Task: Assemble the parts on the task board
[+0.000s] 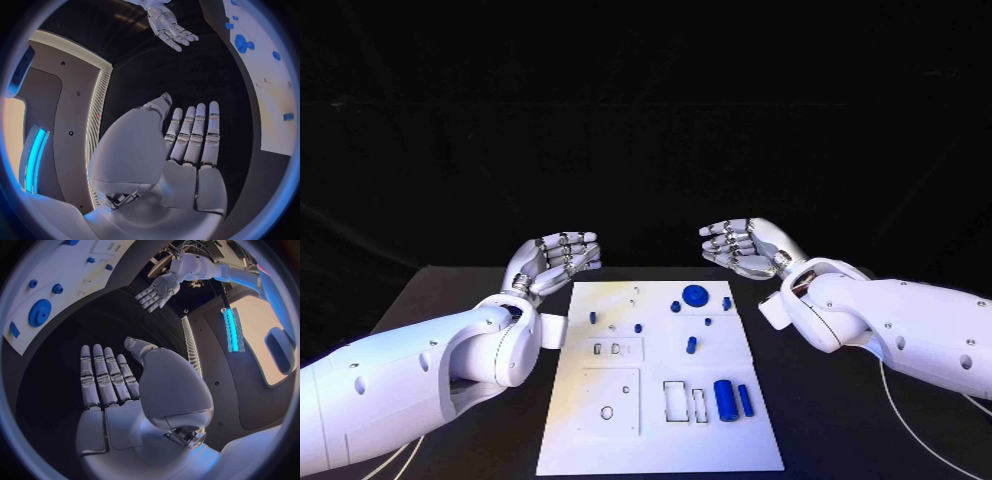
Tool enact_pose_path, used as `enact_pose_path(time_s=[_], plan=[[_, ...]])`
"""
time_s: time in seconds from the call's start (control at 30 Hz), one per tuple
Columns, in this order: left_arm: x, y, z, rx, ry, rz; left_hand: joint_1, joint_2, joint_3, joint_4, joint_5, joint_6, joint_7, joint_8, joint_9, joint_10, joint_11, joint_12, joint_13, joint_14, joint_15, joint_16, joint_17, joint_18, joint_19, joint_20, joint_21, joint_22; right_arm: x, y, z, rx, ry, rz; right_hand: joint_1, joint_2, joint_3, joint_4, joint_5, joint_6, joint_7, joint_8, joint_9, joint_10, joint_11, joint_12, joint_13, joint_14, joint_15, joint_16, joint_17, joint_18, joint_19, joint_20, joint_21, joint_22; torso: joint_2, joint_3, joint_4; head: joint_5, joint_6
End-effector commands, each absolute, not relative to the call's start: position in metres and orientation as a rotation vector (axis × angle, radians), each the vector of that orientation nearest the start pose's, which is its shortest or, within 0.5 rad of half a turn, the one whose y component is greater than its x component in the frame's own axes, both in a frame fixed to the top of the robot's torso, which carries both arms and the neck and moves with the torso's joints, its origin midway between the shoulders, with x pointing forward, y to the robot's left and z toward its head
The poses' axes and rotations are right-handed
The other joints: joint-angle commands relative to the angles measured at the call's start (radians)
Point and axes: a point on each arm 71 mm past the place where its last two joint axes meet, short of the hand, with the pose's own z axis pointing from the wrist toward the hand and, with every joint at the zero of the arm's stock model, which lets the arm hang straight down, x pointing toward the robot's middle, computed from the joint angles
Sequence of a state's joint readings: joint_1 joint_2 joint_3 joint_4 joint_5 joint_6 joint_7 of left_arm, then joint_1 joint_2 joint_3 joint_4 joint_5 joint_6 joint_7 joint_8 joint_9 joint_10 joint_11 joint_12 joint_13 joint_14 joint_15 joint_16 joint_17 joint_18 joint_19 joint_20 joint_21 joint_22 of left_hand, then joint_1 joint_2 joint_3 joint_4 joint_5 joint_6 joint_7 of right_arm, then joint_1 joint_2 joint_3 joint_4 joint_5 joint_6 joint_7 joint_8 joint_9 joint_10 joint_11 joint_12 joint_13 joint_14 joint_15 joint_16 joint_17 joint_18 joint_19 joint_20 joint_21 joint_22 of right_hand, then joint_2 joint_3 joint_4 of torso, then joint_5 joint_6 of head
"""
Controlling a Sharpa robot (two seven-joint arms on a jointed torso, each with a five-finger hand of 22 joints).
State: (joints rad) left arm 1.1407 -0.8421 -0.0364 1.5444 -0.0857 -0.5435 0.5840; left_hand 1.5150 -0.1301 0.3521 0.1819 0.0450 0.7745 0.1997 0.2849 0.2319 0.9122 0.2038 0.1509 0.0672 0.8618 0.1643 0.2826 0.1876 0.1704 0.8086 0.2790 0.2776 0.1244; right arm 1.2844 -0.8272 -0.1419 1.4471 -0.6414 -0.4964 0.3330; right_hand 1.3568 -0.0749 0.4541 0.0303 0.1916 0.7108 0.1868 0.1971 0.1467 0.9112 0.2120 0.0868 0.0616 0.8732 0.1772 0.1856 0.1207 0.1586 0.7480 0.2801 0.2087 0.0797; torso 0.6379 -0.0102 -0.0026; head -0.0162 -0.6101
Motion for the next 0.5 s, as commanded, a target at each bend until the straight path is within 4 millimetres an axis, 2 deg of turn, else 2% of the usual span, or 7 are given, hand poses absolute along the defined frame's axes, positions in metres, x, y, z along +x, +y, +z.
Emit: enact_pose_path(time_s=[0.03,0.1,0.2,0.23,0.3,0.37,0.5], plan=[[0.473,0.210,-0.182,-0.922,1.239,-1.465,0.017,-0.006,0.015,-0.014,0.005,0.020,0.044,0.007,0.000,0.024,-0.008,0.000,-0.002,0.028,-0.006,0.011,0.006,0.015,0.021,-0.006,0.011,0.000,0.504,-0.215,-0.161,0.208,1.470,1.051,0.005,-0.035,0.039,-0.003,-0.018,0.111,0.056,0.022,0.010,0.113,-0.025,-0.016,0.004,0.129,-0.032,0.027,0.016,0.027,0.131,-0.024,0.033,0.004,0.028,-0.0032,0.0051,-0.001,0.003],[0.471,0.210,-0.179,-0.918,1.245,-1.472,0.015,-0.011,0.028,-0.019,0.005,0.030,0.042,0.006,-0.003,0.041,-0.011,-0.009,-0.003,0.045,-0.011,0.013,0.011,0.015,0.042,-0.015,0.022,0.002,0.506,-0.215,-0.158,0.157,1.483,1.019,0.002,-0.041,0.043,0.000,-0.024,0.119,0.053,0.021,0.010,0.128,-0.030,-0.018,0.004,0.156,-0.041,0.035,0.025,0.027,0.155,-0.033,0.041,0.006,0.039,-0.0042,0.0071,-0.003,0.007],[0.466,0.209,-0.173,-0.914,1.255,-1.488,0.008,-0.017,0.038,-0.022,0.005,0.040,0.042,0.005,-0.005,0.055,-0.013,-0.018,-0.003,0.059,-0.015,0.015,0.015,0.014,0.056,-0.021,0.029,0.003,0.510,-0.212,-0.155,0.052,1.525,0.946,0.002,-0.057,0.045,0.001,-0.034,0.151,0.038,0.030,0.014,0.189,-0.051,-0.011,0.011,0.240,-0.070,0.070,0.058,0.027,0.224,-0.063,0.078,0.020,0.058,-0.0070,0.0099,-0.005,0.011],[0.464,0.209,-0.172,-0.913,1.259,-1.494,0.006,-0.017,0.039,-0.021,0.005,0.040,0.042,0.005,-0.005,0.056,-0.013,-0.019,-0.003,0.060,-0.015,0.015,0.016,0.014,0.057,-0.021,0.029,0.003,0.511,-0.211,-0.155,0.028,1.538,0.925,0.006,-0.064,0.038,-0.004,-0.033,0.164,0.030,0.034,0.016,0.218,-0.063,-0.009,0.014,0.289,-0.089,0.096,0.083,0.025,0.287,-0.088,0.124,0.042,0.062,-0.0078,0.0105,-0.006,0.010],[0.461,0.207,-0.170,-0.912,1.267,-1.507,-0.001,-0.020,0.040,-0.019,0.005,0.043,0.043,0.004,-0.006,0.059,-0.013,-0.022,-0.003,0.063,-0.015,0.015,0.017,0.013,0.059,-0.022,0.030,0.002,0.513,-0.210,-0.154,-0.016,1.561,0.881,0.004,-0.074,0.023,-0.007,-0.027,0.170,0.027,0.031,0.015,0.226,-0.068,-0.019,0.012,0.324,-0.104,0.113,0.107,0.022,0.362,-0.113,0.193,0.078,0.075,-0.0100,0.0131,-0.012,0.014],[0.457,0.205,-0.167,-0.911,1.276,-1.524,-0.005,-0.022,0.040,-0.018,0.005,0.043,0.043,0.003,-0.007,0.060,-0.013,-0.025,-0.003,0.063,-0.015,0.014,0.018,0.013,0.059,-0.022,0.030,0.002,0.515,-0.208,-0.153,-0.069,1.586,0.829,0.007,-0.080,0.018,-0.011,-0.020,0.180,0.022,0.032,0.016,0.238,-0.074,-0.021,0.012,0.345,-0.114,0.123,0.125,0.019,0.382,-0.125,0.232,0.102,0.084,-0.0127,0.0159,-0.016,0.013],[0.450,0.199,-0.162,-0.908,1.291,-1.557,-0.018,-0.028,0.044,-0.016,0.005,0.042,0.045,-0.003,-0.011,0.061,-0.010,-0.037,-0.003,0.044,-0.010,0.000,0.016,0.011,0.053,-0.020,0.025,-0.002,0.516,-0.203,-0.153,-0.166,1.622,0.738,-0.011,-0.101,0.013,0.002,-0.024,0.218,0.001,0.043,0.026,0.283,-0.100,-0.019,0.019,0.455,-0.147,0.192,0.199,0.022,0.451,-0.153,0.336,0.164,0.100,-0.0188,0.0238,-0.024,0.015]])
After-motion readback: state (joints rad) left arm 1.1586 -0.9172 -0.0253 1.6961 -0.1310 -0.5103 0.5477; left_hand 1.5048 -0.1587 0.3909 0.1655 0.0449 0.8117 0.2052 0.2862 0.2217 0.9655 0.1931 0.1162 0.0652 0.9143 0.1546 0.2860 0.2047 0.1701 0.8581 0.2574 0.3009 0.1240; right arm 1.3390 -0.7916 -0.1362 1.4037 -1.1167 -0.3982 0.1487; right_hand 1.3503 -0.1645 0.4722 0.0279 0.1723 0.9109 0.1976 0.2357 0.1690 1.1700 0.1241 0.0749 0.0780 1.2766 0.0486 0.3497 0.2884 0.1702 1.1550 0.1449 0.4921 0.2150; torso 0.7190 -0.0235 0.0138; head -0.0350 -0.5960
